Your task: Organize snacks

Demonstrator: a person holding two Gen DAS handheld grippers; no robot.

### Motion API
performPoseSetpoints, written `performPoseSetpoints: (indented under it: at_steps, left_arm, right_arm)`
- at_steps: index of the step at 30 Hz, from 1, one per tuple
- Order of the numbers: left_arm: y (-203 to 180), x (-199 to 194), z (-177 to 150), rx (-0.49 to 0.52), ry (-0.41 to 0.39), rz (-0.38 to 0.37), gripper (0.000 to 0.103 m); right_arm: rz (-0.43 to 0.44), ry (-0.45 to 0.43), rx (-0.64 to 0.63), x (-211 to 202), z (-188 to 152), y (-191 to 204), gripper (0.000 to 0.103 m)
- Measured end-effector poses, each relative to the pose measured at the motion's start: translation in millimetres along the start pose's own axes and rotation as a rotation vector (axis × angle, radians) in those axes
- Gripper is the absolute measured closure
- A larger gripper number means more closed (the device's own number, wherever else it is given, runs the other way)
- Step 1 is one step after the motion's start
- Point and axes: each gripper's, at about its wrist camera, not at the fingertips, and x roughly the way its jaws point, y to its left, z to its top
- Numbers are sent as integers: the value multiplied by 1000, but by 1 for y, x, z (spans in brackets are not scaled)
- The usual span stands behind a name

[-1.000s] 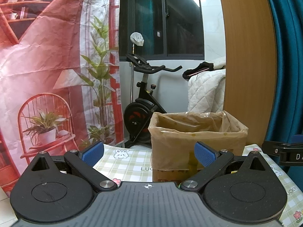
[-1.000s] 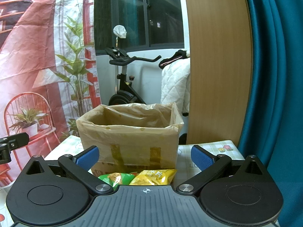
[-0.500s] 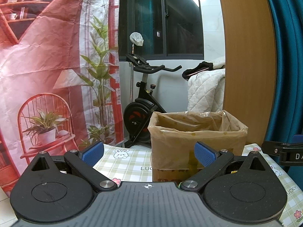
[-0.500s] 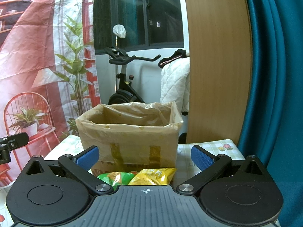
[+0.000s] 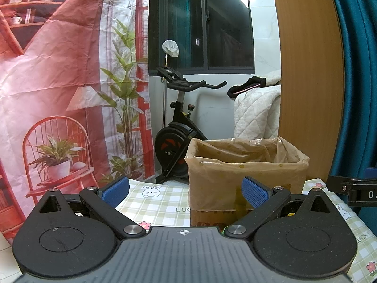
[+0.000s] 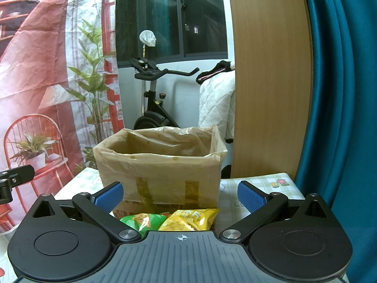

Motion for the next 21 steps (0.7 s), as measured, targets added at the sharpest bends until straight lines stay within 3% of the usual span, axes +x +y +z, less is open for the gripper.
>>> performPoseSetpoints:
  at_steps: [13,21]
  left_arm:
    - [14,19,-26,-86,-7,-32,1]
    - [28,51,-61,-137,110,-47,1]
  right_arm:
    - [-16,-35,4,21,-26,-5,0]
    - [3,2,2,53,-61,-9,0]
